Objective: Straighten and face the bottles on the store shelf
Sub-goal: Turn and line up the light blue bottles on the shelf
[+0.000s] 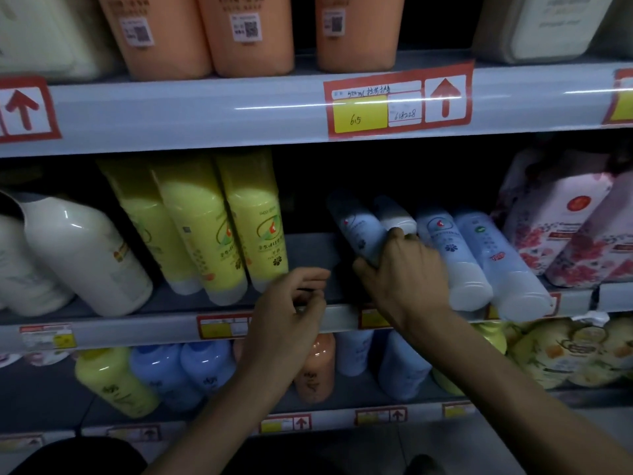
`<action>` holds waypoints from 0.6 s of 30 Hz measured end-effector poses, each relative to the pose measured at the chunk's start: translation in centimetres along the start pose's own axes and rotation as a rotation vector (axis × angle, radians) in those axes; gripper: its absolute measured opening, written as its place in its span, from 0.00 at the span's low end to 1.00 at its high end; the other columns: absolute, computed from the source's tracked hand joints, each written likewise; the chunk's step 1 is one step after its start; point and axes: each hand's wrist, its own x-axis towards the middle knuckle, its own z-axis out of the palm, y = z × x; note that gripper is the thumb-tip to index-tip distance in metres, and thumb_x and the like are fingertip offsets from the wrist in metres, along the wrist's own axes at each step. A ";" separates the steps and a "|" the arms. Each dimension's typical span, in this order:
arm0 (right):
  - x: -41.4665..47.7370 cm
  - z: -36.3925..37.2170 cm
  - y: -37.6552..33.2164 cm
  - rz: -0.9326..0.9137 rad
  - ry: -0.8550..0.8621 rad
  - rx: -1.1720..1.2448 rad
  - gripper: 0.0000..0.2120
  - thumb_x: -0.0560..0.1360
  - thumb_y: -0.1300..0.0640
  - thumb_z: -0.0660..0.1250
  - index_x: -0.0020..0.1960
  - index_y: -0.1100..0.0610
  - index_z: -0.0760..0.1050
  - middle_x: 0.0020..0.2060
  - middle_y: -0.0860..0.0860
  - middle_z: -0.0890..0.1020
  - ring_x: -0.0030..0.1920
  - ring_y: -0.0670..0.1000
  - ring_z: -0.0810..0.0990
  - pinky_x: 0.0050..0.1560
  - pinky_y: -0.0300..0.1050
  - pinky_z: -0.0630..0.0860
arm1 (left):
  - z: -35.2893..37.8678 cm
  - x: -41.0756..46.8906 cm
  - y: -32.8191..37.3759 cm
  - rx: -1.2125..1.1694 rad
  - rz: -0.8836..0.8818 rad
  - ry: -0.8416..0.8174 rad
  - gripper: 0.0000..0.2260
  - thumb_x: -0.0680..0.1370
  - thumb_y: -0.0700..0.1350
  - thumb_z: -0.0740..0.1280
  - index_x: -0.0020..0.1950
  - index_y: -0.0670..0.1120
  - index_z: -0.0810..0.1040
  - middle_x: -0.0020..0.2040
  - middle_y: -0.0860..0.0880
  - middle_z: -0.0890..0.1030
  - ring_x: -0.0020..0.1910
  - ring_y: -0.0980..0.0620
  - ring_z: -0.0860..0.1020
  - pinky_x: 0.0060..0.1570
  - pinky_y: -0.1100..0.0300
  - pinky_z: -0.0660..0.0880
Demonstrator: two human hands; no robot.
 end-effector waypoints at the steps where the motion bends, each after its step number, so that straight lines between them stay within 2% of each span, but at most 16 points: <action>1: 0.1 -0.1 0.0 0.008 0.013 0.049 0.23 0.78 0.42 0.65 0.60 0.61 0.72 0.56 0.61 0.80 0.53 0.64 0.80 0.44 0.49 0.65 | 0.1 0.0 0.0 0.001 0.003 -0.009 0.14 0.81 0.38 0.66 0.59 0.56 0.82 0.54 0.59 0.84 0.53 0.64 0.81 0.51 0.72 0.75; 5: 1.4 -0.4 -1.0 -0.002 0.073 0.270 0.21 0.76 0.43 0.70 0.56 0.60 0.73 0.55 0.62 0.81 0.55 0.65 0.79 0.47 0.52 0.68 | 0.3 0.1 0.1 -0.014 0.000 -0.002 0.15 0.81 0.37 0.66 0.58 0.56 0.82 0.54 0.59 0.85 0.54 0.63 0.82 0.54 0.66 0.77; 9: 2.8 0.3 -2.7 -0.047 0.005 0.410 0.22 0.75 0.42 0.73 0.54 0.60 0.72 0.54 0.61 0.81 0.56 0.64 0.79 0.46 0.49 0.66 | 0.1 0.3 0.3 -0.045 -0.023 0.014 0.15 0.80 0.36 0.65 0.57 0.55 0.83 0.52 0.58 0.85 0.54 0.62 0.83 0.56 0.62 0.78; 14: 3.0 1.9 -4.5 -0.241 -0.012 0.240 0.22 0.79 0.45 0.69 0.65 0.59 0.70 0.57 0.62 0.78 0.54 0.66 0.79 0.46 0.51 0.66 | -0.5 0.1 0.0 -0.038 -0.042 0.036 0.14 0.80 0.37 0.65 0.57 0.56 0.82 0.51 0.59 0.85 0.53 0.61 0.83 0.55 0.62 0.78; 18: 3.5 2.2 -5.0 -0.252 0.002 0.200 0.19 0.80 0.44 0.67 0.63 0.56 0.74 0.56 0.61 0.80 0.54 0.65 0.80 0.45 0.50 0.70 | -0.9 -0.2 0.0 -0.021 -0.046 0.040 0.15 0.80 0.37 0.65 0.56 0.56 0.82 0.50 0.58 0.85 0.52 0.62 0.83 0.55 0.62 0.78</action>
